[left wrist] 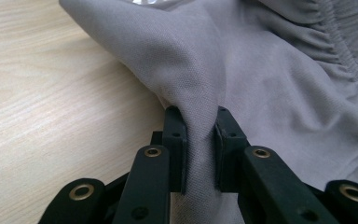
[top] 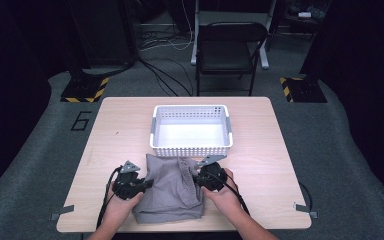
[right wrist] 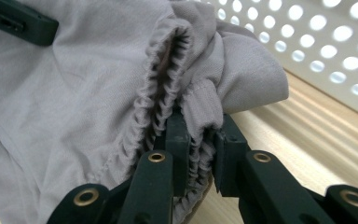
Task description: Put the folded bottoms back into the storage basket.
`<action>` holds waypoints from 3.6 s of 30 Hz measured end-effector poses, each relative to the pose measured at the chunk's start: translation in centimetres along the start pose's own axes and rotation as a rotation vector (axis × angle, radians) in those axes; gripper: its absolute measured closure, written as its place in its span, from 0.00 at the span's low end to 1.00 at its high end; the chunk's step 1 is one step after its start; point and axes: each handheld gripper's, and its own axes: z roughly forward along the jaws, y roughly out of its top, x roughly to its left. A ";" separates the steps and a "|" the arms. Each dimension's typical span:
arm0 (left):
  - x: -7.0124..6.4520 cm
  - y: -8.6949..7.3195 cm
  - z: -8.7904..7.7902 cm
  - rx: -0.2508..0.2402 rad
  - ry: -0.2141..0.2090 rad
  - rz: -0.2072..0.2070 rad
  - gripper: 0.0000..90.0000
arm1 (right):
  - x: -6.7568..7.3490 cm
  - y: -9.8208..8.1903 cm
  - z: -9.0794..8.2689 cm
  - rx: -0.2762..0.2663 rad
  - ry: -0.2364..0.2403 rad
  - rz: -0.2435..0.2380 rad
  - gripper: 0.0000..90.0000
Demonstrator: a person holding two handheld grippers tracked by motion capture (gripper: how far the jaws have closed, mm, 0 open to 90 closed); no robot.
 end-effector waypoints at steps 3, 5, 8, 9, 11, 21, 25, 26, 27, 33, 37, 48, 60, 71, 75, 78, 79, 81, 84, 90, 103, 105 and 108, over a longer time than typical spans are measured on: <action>-0.2 0.2 -0.2 -0.006 0.005 0.021 0.87 | -0.2 0.1 -0.4 -0.014 0.003 -0.003 0.87; -0.4 0.2 -0.3 -0.020 0.001 0.004 0.87 | -0.3 0.1 -0.6 -0.014 0.004 0.006 0.87; -0.5 0.4 -0.7 -0.035 -0.007 -0.006 0.87 | -0.3 0.2 -1.0 -0.027 0.008 0.011 0.87; -0.6 0.5 -0.7 -0.045 -0.008 -0.014 0.87 | -0.3 0.2 -1.2 -0.025 0.010 0.020 0.87; -0.9 0.6 -0.9 -0.043 -0.016 -0.023 0.87 | -0.2 0.3 -1.6 -0.028 0.015 0.028 0.87; -2.2 2.6 -2.3 -0.027 -0.030 0.029 0.87 | -1.0 1.1 -3.8 -0.031 0.042 0.054 0.87; -2.5 3.8 -2.8 -0.024 -0.037 0.047 0.87 | -1.4 1.8 -4.7 -0.026 0.058 0.042 0.87; -2.6 4.1 -2.8 -0.027 -0.037 0.048 0.87 | -1.5 2.0 -4.9 -0.023 0.061 0.045 0.87; -2.6 4.3 -2.9 -0.025 -0.038 0.046 0.87 | -1.5 2.3 -5.2 -0.016 0.062 0.047 0.87; -2.8 5.7 -3.5 -0.023 -0.030 0.053 0.87 | -1.9 3.6 -6.3 -0.005 0.060 0.045 0.87; -2.7 6.4 -3.7 -0.032 -0.026 0.038 0.87 | -2.2 4.3 -6.9 0.013 0.063 0.066 0.87; -2.8 8.8 -4.1 -0.047 -0.008 0.052 0.87 | -3.5 7.2 -8.3 0.058 0.035 0.084 0.87; -2.2 12.4 -4.8 -0.056 0.016 0.072 0.87 | -5.2 10.4 -9.0 0.095 0.034 0.095 0.87; -2.0 14.9 -4.9 -0.052 0.033 0.090 0.87 | -5.9 12.4 -9.5 0.120 0.006 0.082 0.87; -1.8 15.8 -5.0 -0.051 0.043 0.098 0.87 | -6.3 13.2 -9.7 0.121 -0.002 0.084 0.87; -1.6 16.3 -4.9 -0.061 0.042 0.084 0.87 | -6.7 13.7 -9.8 0.120 -0.004 0.093 0.87; -1.5 16.5 -4.8 -0.060 0.039 0.080 0.87 | -6.8 13.8 -9.7 0.124 -0.008 0.095 0.87; -1.5 16.8 -4.6 -0.054 0.046 0.083 0.87 | -7.1 14.2 -9.6 0.123 -0.013 0.100 0.87; -1.3 17.2 -4.3 -0.057 0.046 0.080 0.87 | -7.4 14.6 -9.6 0.124 -0.023 0.112 0.87; -0.7 18.3 -3.8 -0.057 0.054 0.063 0.87 | -8.1 15.4 -9.3 0.126 -0.038 0.113 0.87; -0.1 20.3 -3.2 -0.048 0.054 0.061 0.87 | -9.5 17.2 -9.2 0.118 -0.067 0.128 0.87; 0.1 20.8 -3.0 -0.049 0.055 0.059 0.87 | -9.8 17.4 -9.2 0.118 -0.066 0.120 0.87; 0.3 21.3 -2.5 -0.033 0.053 0.067 0.87 | -10.3 17.6 -9.0 0.118 -0.069 0.129 0.87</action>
